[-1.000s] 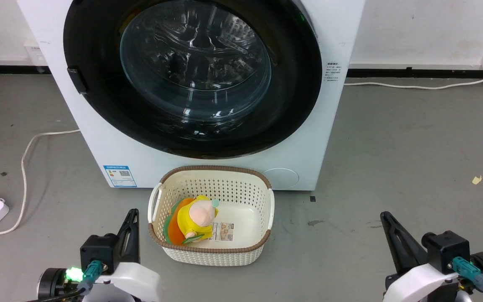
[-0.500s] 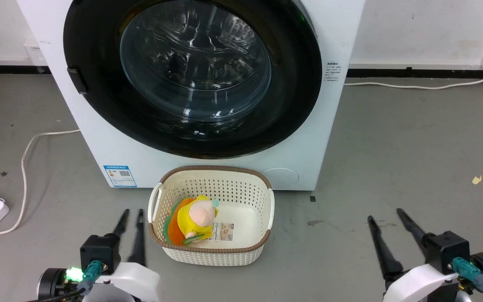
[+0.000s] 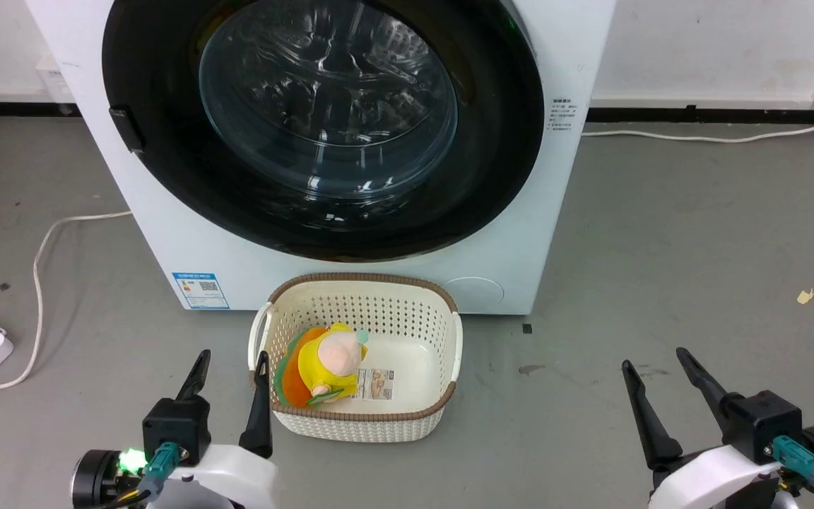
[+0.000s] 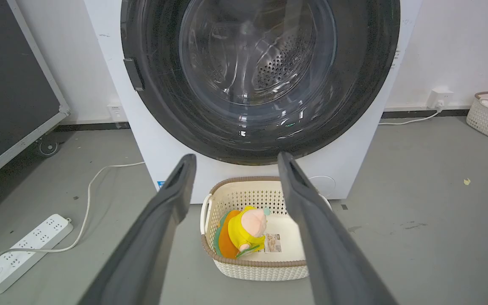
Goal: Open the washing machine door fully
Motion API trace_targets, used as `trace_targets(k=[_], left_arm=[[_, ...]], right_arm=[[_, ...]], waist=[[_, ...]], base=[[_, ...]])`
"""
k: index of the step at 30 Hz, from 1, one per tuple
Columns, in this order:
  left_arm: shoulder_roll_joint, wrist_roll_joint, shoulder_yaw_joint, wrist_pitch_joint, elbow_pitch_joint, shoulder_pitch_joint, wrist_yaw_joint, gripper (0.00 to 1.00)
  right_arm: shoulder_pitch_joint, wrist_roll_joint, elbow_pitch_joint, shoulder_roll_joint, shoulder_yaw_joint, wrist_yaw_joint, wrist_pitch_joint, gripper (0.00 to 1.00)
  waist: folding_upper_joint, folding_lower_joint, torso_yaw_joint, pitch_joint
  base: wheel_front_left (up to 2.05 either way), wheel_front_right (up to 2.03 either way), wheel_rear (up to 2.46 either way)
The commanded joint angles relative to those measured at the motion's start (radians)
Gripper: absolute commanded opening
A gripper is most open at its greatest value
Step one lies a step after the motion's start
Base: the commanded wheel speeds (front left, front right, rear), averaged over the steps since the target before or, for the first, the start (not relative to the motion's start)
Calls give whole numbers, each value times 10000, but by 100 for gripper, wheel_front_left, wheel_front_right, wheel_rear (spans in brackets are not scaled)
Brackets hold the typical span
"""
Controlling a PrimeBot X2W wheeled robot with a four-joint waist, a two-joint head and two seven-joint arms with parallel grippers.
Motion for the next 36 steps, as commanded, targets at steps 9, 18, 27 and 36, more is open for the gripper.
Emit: trace_targets(k=[9,18,27,36], left_arm=[[2,-110,-172,-245,39,-212,0,100],[3,-181,-354,-433,23,-458,21,100],[4,-253,-526,-621,-27,-665,56,100],[5,-318,-696,-809,-40,-842,76,100]], right_arm=[[-326,208,-46,-59,-9,-2,-275,100],[-1040,620,18,-429,194,-3,-343,100],[-2031,1330,25,-757,212,-3,-193,100],[-3146,2354,253,-732,19,-4,163,0]], waist=[[0,0,82,331],[0,0,204,733],[0,0,357,1092],[0,0,520,1436]], base=[[0,0,0],[0,0,0],[0,0,0],[0,0,0]])
